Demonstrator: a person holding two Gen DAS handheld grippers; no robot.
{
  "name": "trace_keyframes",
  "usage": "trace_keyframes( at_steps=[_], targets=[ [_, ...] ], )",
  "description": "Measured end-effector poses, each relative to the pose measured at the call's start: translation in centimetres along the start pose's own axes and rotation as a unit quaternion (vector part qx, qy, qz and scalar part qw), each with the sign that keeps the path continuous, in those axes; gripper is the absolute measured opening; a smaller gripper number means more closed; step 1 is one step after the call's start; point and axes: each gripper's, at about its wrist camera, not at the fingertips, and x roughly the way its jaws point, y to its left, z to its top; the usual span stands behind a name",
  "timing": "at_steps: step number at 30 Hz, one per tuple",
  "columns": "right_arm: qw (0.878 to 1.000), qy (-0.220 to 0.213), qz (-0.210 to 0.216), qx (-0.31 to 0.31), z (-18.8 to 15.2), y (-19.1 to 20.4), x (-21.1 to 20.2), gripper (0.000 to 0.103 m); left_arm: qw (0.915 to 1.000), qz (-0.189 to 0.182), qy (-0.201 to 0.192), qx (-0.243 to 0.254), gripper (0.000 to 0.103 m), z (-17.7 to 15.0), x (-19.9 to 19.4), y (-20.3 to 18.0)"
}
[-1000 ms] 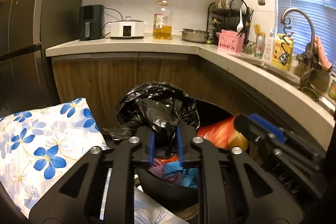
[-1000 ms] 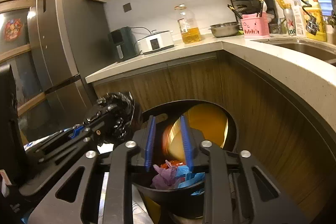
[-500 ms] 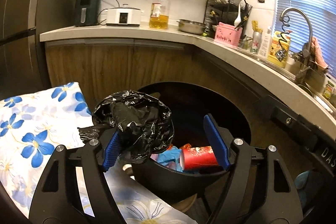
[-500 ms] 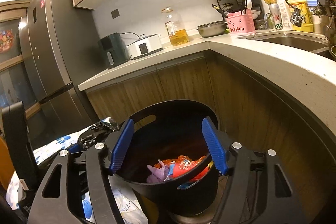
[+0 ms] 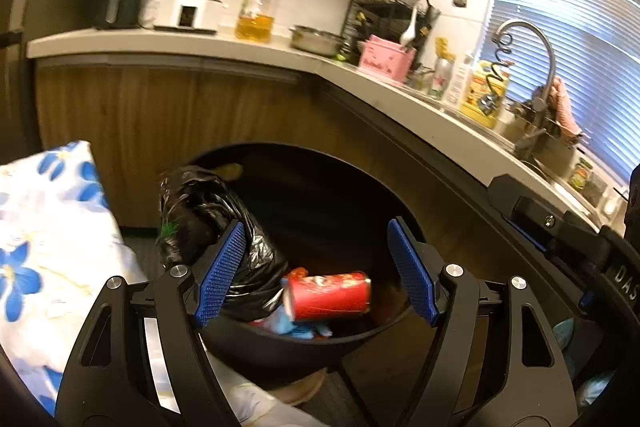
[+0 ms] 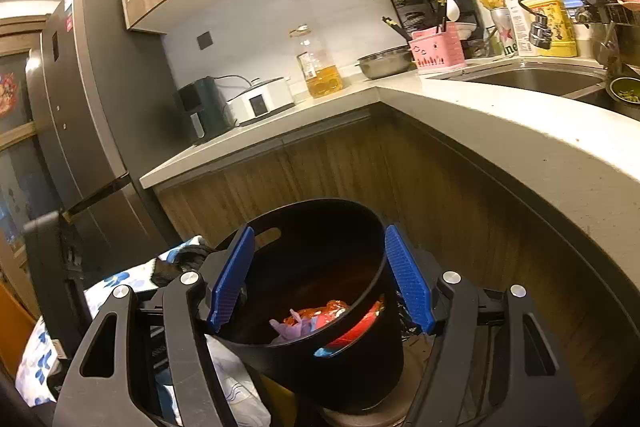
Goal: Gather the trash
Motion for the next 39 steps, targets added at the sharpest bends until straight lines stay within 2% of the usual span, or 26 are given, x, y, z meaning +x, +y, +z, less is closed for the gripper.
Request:
trace_keyframes(
  at_steps=[5, 8, 12, 16, 19, 21, 22, 24, 27, 32, 34, 39],
  targets=[
    [1.0, -0.007, -0.014, -0.004, 0.2, -0.5, -0.4, 0.067, 0.9993, -0.034, 0.017, -0.001, 0.072, -0.3, 2.2, -0.8],
    [1.0, -0.015, -0.02, -0.004, 0.2, -0.9, -0.8, 0.067, 0.9992, -0.037, 0.013, 0.004, 0.072, -0.3, 2.4, -1.2],
    [0.999, -0.027, -0.024, -0.002, 0.3, -0.8, -1.4, 0.067, 0.9994, -0.025, -0.002, 0.024, 0.072, -0.1, 1.0, -1.5],
    [0.999, -0.035, -0.022, -0.004, 0.4, -0.4, -2.0, 0.068, 0.9994, -0.008, -0.026, 0.022, 0.073, 0.4, -1.6, -1.0],
    [0.999, -0.031, -0.019, -0.012, 0.4, 0.2, -2.4, 0.069, 0.9988, 0.028, -0.036, 0.018, 0.079, 0.6, -4.0, -0.7],
    [0.999, -0.021, -0.021, -0.026, 0.2, 1.1, -2.6, 0.071, 0.9962, 0.072, -0.043, 0.022, 0.084, 0.3, -6.2, -0.6],
    [0.999, -0.017, -0.019, -0.034, 0.0, 1.6, -2.8, 0.074, 0.9927, 0.109, -0.045, 0.024, 0.086, 0.1, -7.4, -0.7],
    [0.998, -0.002, -0.024, -0.05, -0.4, 2.8, -3.0, 0.079, 0.9862, 0.158, -0.044, 0.022, 0.088, -0.3, -9.0, -0.6],
    [0.997, 0.022, -0.022, -0.071, -1.4, 4.7, -3.6, 0.085, 0.9759, 0.213, -0.045, 0.011, 0.091, -1.3, -12.3, -0.5],
    [0.993, 0.04, -0.026, -0.107, -2.9, 8.1, -5.9, 0.092, 0.9613, 0.272, -0.043, -0.001, 0.096, -3.1, -17.0, -0.1],
    [0.992, 0.039, -0.022, -0.115, -3.4, 9.2, -7.1, 0.097, 0.9578, 0.285, -0.04, -0.008, 0.097, -4.0, -19.0, 0.1],
    [0.99, 0.04, -0.019, -0.135, -4.9, 11.9, -10.5, 0.097, 0.951, 0.305, -0.047, -0.019, 0.097, -5.9, -23.6, 0.1]
  ],
)
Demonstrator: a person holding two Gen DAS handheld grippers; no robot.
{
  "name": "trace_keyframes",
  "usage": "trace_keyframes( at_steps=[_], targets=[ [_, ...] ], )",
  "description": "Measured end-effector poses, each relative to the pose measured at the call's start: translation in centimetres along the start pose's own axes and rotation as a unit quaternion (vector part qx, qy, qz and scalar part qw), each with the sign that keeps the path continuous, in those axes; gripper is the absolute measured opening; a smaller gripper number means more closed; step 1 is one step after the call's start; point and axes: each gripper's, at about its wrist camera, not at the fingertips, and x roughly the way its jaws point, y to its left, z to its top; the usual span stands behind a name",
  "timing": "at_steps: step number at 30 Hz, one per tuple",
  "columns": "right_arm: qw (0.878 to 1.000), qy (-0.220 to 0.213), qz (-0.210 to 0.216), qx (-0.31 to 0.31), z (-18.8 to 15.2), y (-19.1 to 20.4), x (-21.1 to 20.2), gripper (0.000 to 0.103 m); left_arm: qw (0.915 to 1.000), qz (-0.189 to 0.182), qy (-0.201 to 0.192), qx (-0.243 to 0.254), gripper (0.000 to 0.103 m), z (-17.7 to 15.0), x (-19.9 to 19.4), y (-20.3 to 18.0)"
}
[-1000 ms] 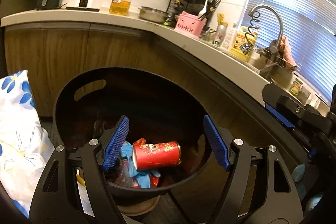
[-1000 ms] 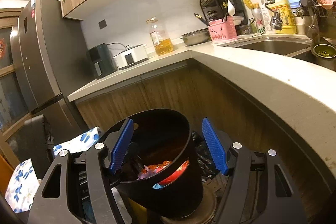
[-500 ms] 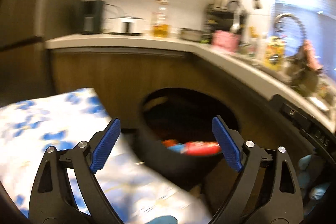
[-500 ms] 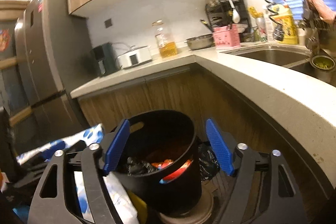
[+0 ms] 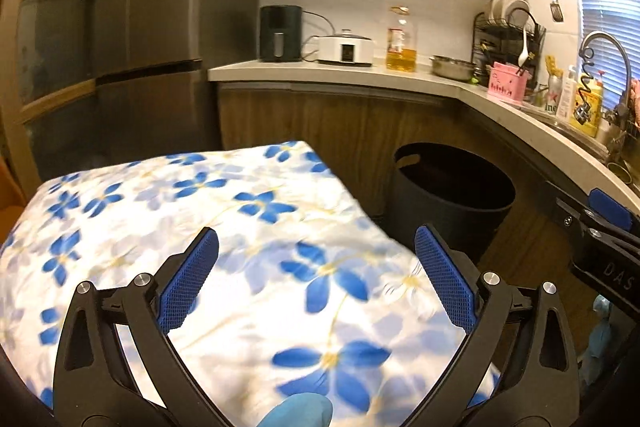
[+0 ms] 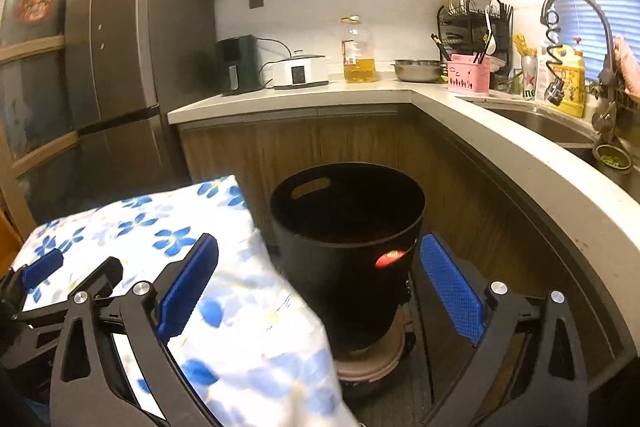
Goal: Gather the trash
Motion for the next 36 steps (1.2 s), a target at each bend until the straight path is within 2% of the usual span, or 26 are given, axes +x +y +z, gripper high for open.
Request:
trace_keyframes(
  at_steps=[8, 15, 21, 36],
  targets=[
    [1.0, 0.002, 0.006, 0.006, -1.9, 2.5, -4.3, 0.097, 0.9998, 0.019, -0.004, -0.009, 0.097, -2.2, -4.4, 3.0],
    [1.0, -0.001, -0.006, 0.001, -3.2, 4.0, -7.6, 0.097, 0.9997, 0.017, -0.01, -0.012, 0.097, -3.7, -7.1, 4.2],
    [1.0, -0.004, -0.018, -0.004, -3.7, 4.8, -9.5, 0.097, 0.9997, 0.014, -0.012, -0.017, 0.097, -4.4, -8.5, 4.8],
    [1.0, -0.019, -0.015, -0.005, -3.7, 5.3, -11.3, 0.097, 0.9995, 0.006, -0.02, -0.023, 0.097, -4.6, -10.2, 5.1]
  ],
)
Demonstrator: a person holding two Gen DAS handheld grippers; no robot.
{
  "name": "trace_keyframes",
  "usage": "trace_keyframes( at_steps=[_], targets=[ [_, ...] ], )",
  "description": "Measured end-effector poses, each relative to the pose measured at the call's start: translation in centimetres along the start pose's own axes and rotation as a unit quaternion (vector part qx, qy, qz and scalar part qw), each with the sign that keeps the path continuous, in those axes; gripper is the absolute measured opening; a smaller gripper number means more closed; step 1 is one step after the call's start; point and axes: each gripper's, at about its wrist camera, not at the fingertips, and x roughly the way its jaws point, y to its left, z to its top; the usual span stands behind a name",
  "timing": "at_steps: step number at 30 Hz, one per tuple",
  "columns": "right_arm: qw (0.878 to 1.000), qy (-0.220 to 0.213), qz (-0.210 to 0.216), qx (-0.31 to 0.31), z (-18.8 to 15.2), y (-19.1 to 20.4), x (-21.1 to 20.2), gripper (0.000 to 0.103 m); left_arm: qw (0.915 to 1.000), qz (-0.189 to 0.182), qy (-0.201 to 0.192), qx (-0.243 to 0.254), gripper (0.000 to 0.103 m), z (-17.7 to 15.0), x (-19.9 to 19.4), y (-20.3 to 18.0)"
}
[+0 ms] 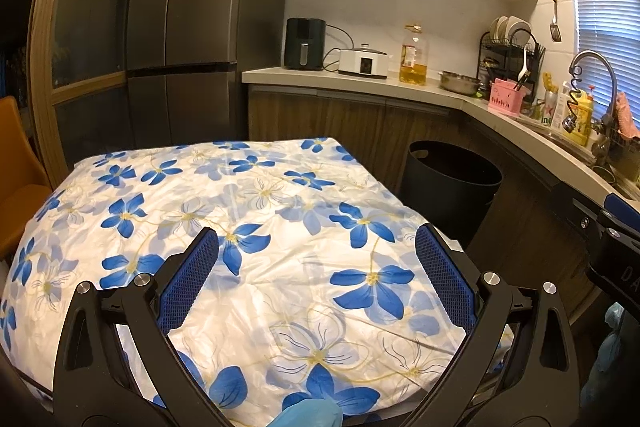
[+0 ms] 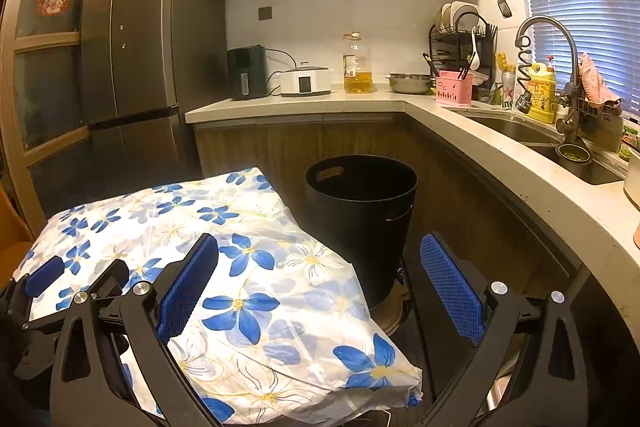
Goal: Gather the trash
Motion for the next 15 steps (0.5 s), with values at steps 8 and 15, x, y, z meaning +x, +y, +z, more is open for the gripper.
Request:
trace_keyframes(
  at_steps=[8, 15],
  targets=[
    [1.0, 0.001, 0.008, -0.005, -0.1, 0.67, -0.31, 0.097, 1.0, 0.001, 0.0, -0.001, 0.097, 0.04, -0.18, 0.08],
    [1.0, 0.002, 0.014, -0.005, -0.02, 0.81, -0.26, 0.097, 1.0, 0.003, 0.001, -0.002, 0.097, 0.03, -0.34, 0.32]
  ],
)
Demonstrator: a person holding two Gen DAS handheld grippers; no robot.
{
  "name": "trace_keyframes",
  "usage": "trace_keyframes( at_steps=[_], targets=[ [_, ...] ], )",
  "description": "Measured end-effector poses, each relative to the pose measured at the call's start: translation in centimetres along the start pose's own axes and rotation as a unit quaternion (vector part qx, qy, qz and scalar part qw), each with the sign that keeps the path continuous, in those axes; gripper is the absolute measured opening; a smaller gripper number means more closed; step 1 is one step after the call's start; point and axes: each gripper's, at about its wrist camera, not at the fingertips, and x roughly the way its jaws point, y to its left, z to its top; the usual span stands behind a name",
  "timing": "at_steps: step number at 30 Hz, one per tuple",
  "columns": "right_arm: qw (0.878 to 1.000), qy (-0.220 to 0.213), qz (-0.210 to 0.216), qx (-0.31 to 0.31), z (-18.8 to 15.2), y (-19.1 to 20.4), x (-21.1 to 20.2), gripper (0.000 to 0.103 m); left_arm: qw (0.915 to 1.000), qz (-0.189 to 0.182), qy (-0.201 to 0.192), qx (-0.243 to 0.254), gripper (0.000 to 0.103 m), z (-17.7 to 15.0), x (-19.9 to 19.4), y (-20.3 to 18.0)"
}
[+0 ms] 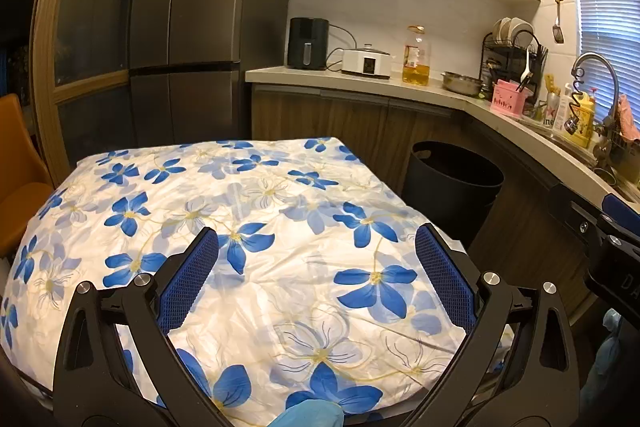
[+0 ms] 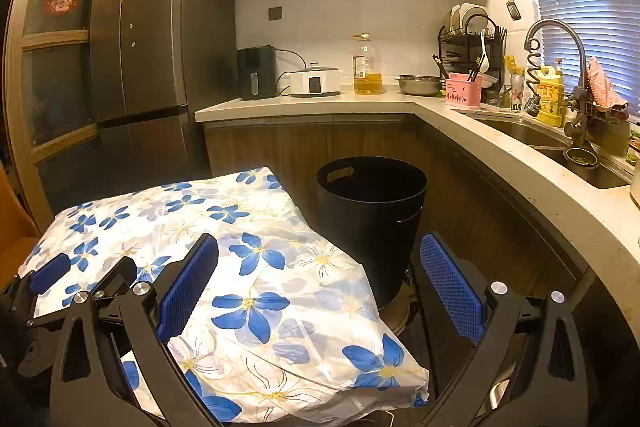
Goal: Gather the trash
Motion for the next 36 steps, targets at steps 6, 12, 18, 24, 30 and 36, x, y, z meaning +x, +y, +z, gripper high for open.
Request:
trace_keyframes(
  at_steps=[6, 12, 18, 24, 30, 36],
  targets=[
    [1.0, 0.0, 0.004, -0.003, 0.03, 0.32, 0.06, 0.097, 1.0, 0.0, 0.0, -0.001, 0.097, 0.03, -0.09, 0.03],
    [1.0, 0.0, 0.007, -0.002, 0.03, 0.51, 0.14, 0.097, 1.0, 0.001, 0.0, 0.0, 0.097, 0.06, -0.03, 0.03],
    [1.0, -0.001, 0.008, -0.001, -0.06, 0.4, 0.1, 0.097, 1.0, 0.001, 0.0, 0.0, 0.097, 0.06, -0.09, 0.05],
    [1.0, -0.001, 0.008, -0.002, -0.08, 0.5, 0.08, 0.097, 1.0, 0.001, -0.001, 0.0, 0.097, 0.14, -0.13, 0.07],
    [1.0, 0.001, 0.011, -0.002, -0.09, 0.34, 0.12, 0.097, 1.0, 0.001, -0.001, -0.001, 0.097, 0.17, -0.15, 0.11],
    [1.0, 0.001, 0.013, -0.003, -0.13, 0.36, 0.16, 0.097, 1.0, 0.002, -0.001, -0.002, 0.097, 0.27, -0.2, 0.32]
  ],
)
